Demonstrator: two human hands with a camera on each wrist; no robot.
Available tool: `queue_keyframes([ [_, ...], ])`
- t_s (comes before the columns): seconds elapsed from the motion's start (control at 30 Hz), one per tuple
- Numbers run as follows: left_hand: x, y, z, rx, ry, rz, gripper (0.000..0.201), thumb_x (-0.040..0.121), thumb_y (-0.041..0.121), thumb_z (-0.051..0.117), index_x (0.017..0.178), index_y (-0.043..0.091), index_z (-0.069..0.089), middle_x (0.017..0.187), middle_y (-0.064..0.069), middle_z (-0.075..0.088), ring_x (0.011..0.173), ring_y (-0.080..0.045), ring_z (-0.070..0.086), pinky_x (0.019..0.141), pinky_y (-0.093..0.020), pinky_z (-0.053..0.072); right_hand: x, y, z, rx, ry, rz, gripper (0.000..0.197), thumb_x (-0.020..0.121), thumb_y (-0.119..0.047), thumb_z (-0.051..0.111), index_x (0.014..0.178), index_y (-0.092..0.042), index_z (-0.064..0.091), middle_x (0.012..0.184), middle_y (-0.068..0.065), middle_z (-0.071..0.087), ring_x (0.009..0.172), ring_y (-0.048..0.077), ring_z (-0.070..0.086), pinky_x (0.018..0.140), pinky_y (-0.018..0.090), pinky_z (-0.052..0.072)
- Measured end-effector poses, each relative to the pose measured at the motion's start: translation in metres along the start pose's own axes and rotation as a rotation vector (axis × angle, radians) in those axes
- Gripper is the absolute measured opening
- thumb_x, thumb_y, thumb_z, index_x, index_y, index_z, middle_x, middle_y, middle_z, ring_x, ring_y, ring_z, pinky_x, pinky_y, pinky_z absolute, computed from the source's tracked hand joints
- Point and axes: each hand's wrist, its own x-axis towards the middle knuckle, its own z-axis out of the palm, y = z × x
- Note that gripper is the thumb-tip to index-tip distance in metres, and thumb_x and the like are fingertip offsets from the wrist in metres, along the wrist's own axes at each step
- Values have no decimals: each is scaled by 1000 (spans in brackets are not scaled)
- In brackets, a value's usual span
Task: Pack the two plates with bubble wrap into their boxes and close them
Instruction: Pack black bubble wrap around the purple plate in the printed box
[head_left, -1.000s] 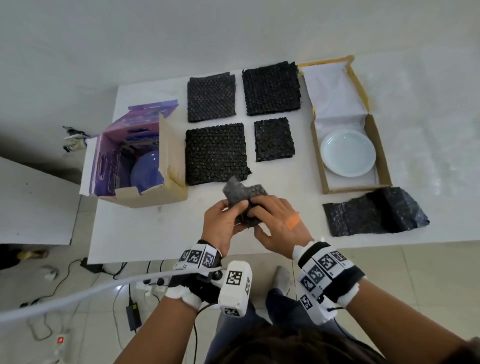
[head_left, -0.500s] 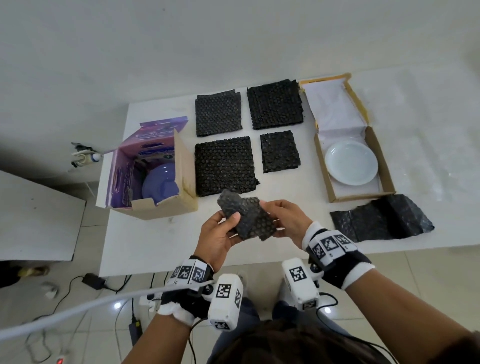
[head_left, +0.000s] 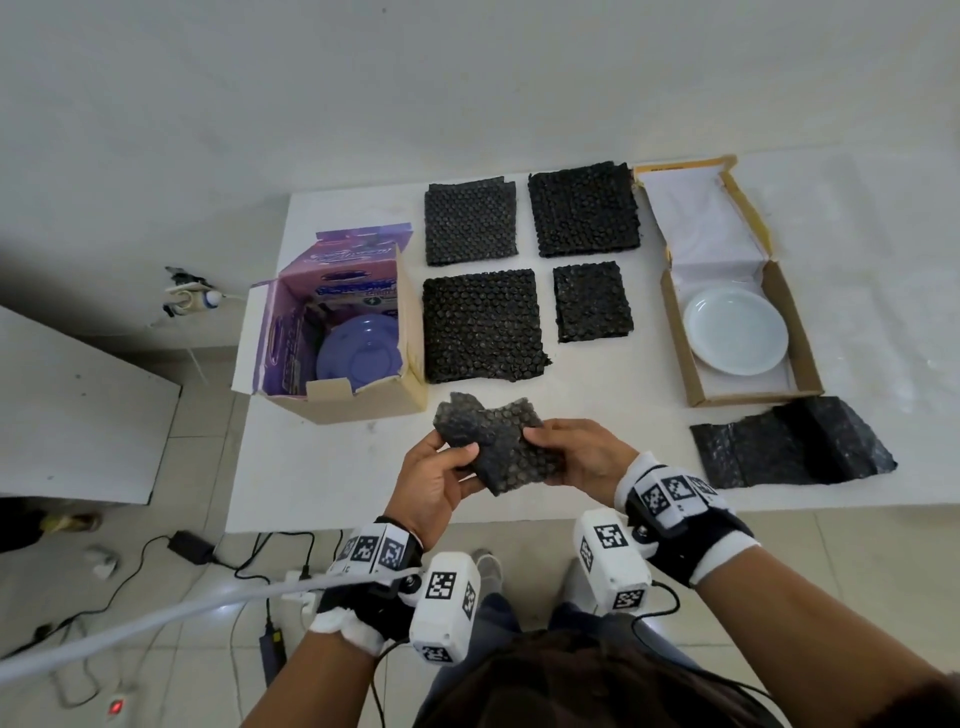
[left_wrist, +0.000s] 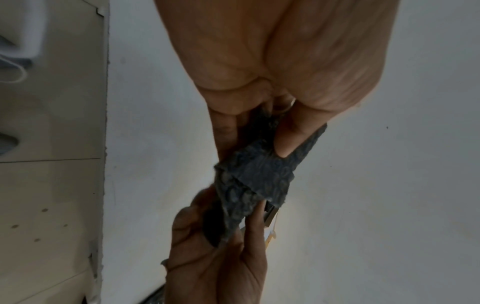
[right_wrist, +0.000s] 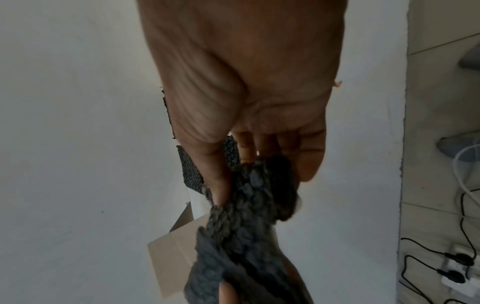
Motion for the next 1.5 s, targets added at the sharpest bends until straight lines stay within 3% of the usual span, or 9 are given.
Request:
queue_keyframes([
  [0.17, -1, 2, -3, 3, 9, -30, 20, 94, 16, 46, 105, 10, 61, 108, -12, 68, 94, -24, 66, 76, -41, 57, 6, -6, 4, -309, 279, -317, 17, 83, -10, 68, 69, -11, 58, 67, 5, 57, 64, 16, 52, 61, 24, 45],
  [0.37, 1, 3, 0, 54, -1, -31, 40, 77, 48, 50, 103, 19, 61, 103, -6, 68, 95, -23, 64, 81, -41, 52, -3, -19, 1, -668, 306, -505, 19, 83, -22, 68, 69, -22, 56, 68, -2, 58, 66, 13, 50, 66, 25, 42],
  [0.5, 5, 2, 2, 36, 20, -60, 39, 81, 37, 59, 112, 13, 61, 109, -13, 68, 99, -29, 64, 83, -45, 53, -7, -24, 0, -688, 363, -523, 16, 83, -21, 69, 73, -17, 57, 66, -5, 56, 65, 10, 49, 63, 22, 41],
  [0.6, 10, -1, 1, 59, 66, -46, 28, 85, 9, 63, 112, 3, 63, 109, -18, 68, 100, -32, 65, 88, -49, 52, -6, -23, -2, -606, 369, -493, 14, 82, -15, 70, 76, -12, 57, 68, -2, 56, 68, 15, 50, 67, 28, 44],
  [0.73, 14, -4, -4, 192, 152, -9, 30, 78, -8, 66, 107, -5, 65, 99, -19, 70, 91, -32, 67, 85, -42, 54, -4, -23, -2, -390, 395, -438, 18, 80, -3, 69, 72, -12, 55, 69, 1, 58, 72, 19, 53, 70, 33, 47],
  [0.93, 18, -4, -6, 279, 217, 77, 27, 69, -9, 74, 93, 3, 69, 87, -11, 72, 76, -22, 68, 62, -24, 55, 3, -17, 2, -299, 436, -404, 22, 76, -3, 73, 67, -15, 56, 68, 3, 62, 71, 21, 56, 74, 40, 51],
  [1.17, 22, -6, -4, 283, 264, 86, 22, 69, -6, 76, 85, 6, 67, 83, -10, 70, 70, -20, 66, 56, -23, 55, 2, -12, 9, -371, 419, -445, 21, 72, -13, 78, 70, -18, 58, 71, 3, 60, 69, 18, 54, 70, 40, 52],
  [1.33, 27, -13, -2, 377, 317, 102, 17, 69, -1, 76, 79, 7, 64, 70, -11, 66, 54, -22, 57, 49, -25, 45, -10, -11, 25, -612, 457, -558, 23, 77, -15, 73, 68, -23, 53, 61, -9, 52, 57, 4, 45, 58, 13, 42],
  [1.5, 29, -15, 6, 337, 291, 62, 9, 78, 0, 67, 84, 0, 60, 61, -12, 58, 43, -17, 44, 40, -22, 36, -11, -1, 49, -788, 375, -624, 19, 75, -15, 70, 73, -23, 53, 61, -11, 49, 57, 6, 45, 59, 22, 43],
])
